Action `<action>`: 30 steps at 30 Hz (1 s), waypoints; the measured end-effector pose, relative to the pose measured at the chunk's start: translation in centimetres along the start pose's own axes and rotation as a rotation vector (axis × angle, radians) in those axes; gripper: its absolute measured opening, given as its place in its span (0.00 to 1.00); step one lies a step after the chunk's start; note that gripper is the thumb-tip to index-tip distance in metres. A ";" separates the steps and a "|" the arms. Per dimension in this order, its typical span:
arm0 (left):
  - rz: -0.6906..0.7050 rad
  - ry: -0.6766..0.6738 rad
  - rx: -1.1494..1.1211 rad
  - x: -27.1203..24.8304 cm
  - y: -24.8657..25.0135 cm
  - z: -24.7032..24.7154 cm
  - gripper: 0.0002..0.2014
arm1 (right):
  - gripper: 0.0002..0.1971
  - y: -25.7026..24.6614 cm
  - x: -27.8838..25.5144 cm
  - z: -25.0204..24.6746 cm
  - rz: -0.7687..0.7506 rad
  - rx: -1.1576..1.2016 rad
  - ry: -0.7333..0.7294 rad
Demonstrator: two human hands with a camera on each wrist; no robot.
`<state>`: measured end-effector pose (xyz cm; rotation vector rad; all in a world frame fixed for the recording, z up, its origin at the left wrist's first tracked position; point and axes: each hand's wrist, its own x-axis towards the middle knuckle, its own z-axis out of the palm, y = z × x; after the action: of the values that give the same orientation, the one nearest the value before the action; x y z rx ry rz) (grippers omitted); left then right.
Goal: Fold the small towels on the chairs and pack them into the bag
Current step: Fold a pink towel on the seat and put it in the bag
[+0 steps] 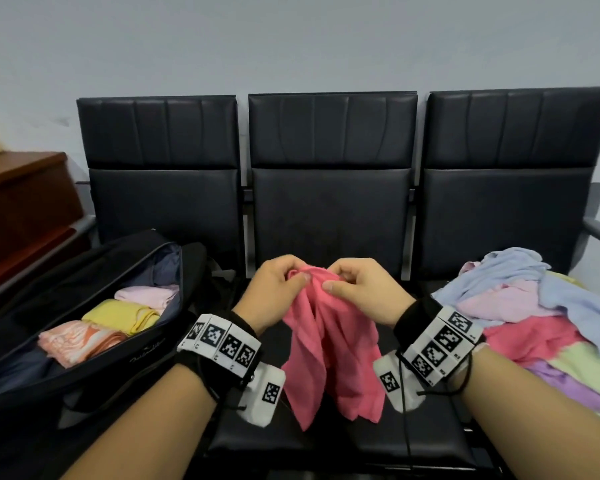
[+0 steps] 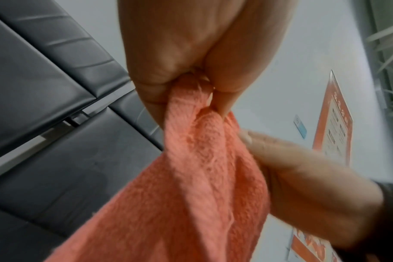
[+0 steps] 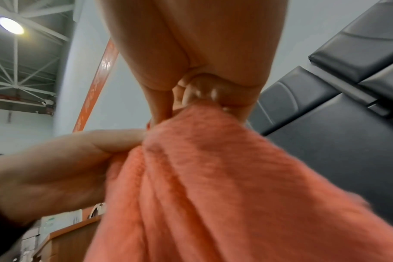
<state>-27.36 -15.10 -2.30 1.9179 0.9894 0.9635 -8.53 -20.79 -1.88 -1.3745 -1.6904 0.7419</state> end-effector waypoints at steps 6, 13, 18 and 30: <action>-0.102 0.353 -0.158 1.2 -1.5 -3.2 0.11 | 0.06 2.6 -0.8 -1.5 0.142 0.020 -0.094; -0.162 0.591 -0.196 2.1 -3.0 -6.7 0.09 | 0.04 5.2 -0.6 -4.1 0.174 -0.404 -0.142; -0.148 0.650 -0.184 2.6 -3.3 -8.8 0.11 | 0.03 6.7 -0.6 -6.0 0.250 -0.595 -0.125; -0.295 0.496 0.002 3.6 -4.6 -8.6 0.11 | 0.11 4.3 -0.3 -7.4 0.216 0.053 0.198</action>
<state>-34.57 -7.69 -1.59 1.5001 1.5061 1.2848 0.06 -20.47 -1.87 -1.5555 -1.3749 0.7374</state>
